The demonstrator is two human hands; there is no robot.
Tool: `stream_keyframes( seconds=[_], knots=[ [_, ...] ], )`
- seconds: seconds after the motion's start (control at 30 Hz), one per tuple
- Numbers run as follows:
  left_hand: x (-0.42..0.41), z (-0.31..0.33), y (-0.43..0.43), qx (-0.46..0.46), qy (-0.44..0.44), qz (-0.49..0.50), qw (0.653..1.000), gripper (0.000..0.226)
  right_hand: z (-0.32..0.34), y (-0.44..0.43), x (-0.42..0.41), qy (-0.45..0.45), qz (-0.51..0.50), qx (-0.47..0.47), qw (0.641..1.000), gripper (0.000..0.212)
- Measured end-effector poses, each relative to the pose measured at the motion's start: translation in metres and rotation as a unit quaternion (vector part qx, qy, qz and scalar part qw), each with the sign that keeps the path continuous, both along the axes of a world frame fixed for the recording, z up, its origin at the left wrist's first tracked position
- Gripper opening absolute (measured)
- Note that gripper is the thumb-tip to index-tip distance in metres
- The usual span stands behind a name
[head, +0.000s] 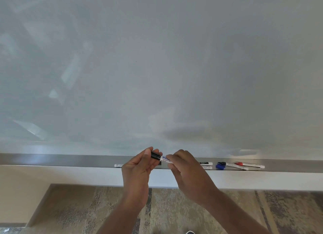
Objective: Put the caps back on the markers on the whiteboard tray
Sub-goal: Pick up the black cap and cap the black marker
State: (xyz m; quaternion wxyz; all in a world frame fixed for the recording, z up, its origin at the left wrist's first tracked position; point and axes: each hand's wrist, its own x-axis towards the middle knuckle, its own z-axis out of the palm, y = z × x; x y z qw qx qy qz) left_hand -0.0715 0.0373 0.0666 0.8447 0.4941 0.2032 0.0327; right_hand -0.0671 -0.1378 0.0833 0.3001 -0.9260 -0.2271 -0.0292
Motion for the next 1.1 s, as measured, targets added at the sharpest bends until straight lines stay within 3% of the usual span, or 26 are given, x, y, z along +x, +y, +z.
stream_keyframes(
  seconds=[0.2, 0.33, 0.47, 0.63, 0.73, 0.87, 1.1],
  knots=[
    [0.0, -0.002, -0.009, 0.028, -0.015, 0.02, 0.999, 0.026, -0.01, 0.009, 0.001, 0.019, -0.018, 0.035, 0.999, 0.02],
    [0.006, -0.007, 0.009, 0.048, -0.013, -0.042, 0.998, 0.026, -0.016, 0.003, 0.01, 0.035, -0.011, 0.049, 0.998, 0.023],
    [0.013, -0.019, 0.02, 0.178, 0.009, -0.067, 0.982, 0.013, -0.025, -0.003, 0.031, 0.016, -0.01, -0.023, 1.0, 0.027],
    [0.023, -0.047, 0.025, 0.358, 0.001, -0.077, 0.93, 0.022, -0.052, -0.003, 0.042, 0.005, -0.008, -0.076, 0.997, 0.024],
    [0.028, -0.065, 0.034, 0.439, 0.011, -0.092, 0.894, 0.015, -0.074, 0.003, 0.044, 0.01, -0.01, -0.116, 0.993, 0.027],
    [0.033, -0.086, 0.06, 0.513, 0.036, -0.092, 0.852, 0.016, -0.097, 0.009, 0.05, 0.044, -0.01, -0.174, 0.984, 0.039],
    [0.035, -0.111, 0.108, 0.647, 0.073, -0.115, 0.75, 0.019, -0.113, 0.016, 0.053, 0.064, -0.028, -0.237, 0.969, 0.036]
  ],
)
